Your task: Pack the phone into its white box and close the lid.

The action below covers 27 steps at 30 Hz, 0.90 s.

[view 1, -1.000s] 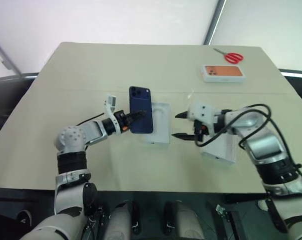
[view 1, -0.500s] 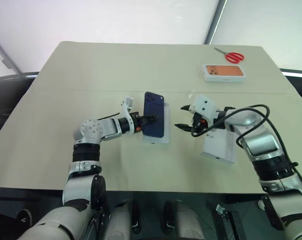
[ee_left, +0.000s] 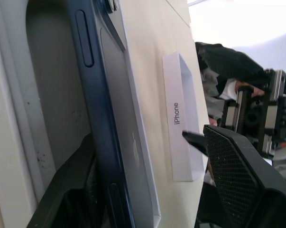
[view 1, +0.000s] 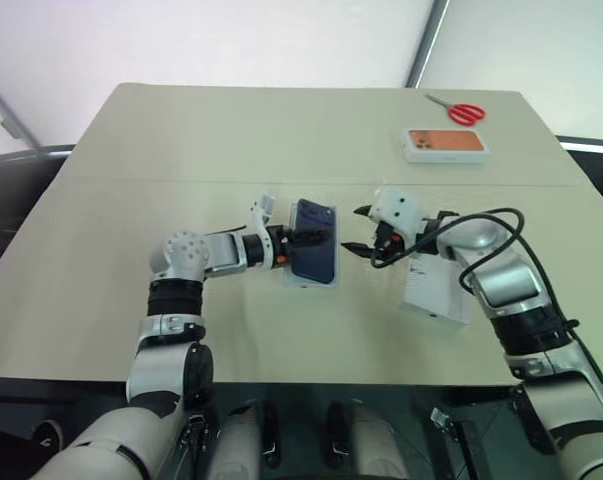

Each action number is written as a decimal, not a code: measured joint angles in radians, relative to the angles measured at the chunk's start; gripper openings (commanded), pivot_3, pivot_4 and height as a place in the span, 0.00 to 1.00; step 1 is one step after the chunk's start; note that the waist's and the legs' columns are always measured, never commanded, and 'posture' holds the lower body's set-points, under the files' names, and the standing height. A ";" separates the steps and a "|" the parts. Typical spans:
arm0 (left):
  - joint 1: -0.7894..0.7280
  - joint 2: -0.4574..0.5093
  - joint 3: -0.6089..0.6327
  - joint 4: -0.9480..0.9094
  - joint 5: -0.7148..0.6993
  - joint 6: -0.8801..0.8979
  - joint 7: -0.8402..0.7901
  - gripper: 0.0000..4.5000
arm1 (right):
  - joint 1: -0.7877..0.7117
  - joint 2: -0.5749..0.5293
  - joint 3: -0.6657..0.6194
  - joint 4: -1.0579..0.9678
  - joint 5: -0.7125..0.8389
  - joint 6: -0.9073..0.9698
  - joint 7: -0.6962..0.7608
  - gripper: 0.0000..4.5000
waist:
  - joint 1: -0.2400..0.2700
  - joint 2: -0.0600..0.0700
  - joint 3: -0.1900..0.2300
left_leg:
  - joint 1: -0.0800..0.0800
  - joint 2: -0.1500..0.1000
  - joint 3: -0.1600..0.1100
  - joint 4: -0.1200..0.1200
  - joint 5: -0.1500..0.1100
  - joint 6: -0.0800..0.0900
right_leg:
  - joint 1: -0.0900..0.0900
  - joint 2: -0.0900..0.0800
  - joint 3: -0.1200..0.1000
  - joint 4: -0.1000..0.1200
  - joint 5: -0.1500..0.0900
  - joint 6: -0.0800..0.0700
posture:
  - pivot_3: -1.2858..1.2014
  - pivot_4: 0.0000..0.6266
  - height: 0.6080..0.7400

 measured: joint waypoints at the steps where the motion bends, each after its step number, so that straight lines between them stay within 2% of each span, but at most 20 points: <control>1: -0.001 0.004 0.000 -0.005 0.000 0.002 -0.002 0.71 | -0.006 0.005 0.000 0.006 0.000 -0.004 -0.002 0.81 | 0.000 0.000 0.000 | 0.000 0.000 0.000 0.000 0.000 0.000 | 0.000 0.000 0.000 0.000 0.000 0.000 | 0.52 0.24 0.98; 11: 0.015 0.065 0.000 -0.134 -0.003 0.038 -0.009 0.71 | -0.028 0.023 0.007 0.053 -0.020 -0.047 -0.012 0.81 | 0.000 0.000 0.000 | 0.000 0.000 0.000 0.000 0.000 0.000 | 0.000 0.000 0.000 0.000 0.000 0.000 | 0.52 0.24 0.98; 23: 0.062 0.196 -0.040 -0.214 0.000 0.045 -0.076 0.71 | -0.030 0.031 0.028 0.069 -0.037 -0.075 -0.011 0.81 | 0.000 0.000 0.000 | 0.000 0.000 0.000 0.000 0.000 0.000 | 0.000 0.000 0.000 0.000 0.000 0.000 | 0.52 0.24 0.98; 27: 0.087 0.233 -0.087 -0.241 0.049 -0.052 -0.100 0.71 | -0.031 0.036 0.028 0.074 -0.037 -0.076 -0.012 0.81 | -0.001 0.001 0.000 | 0.000 0.000 0.000 0.000 0.000 0.000 | 0.000 0.000 0.000 0.000 0.000 0.000 | 0.52 0.24 0.98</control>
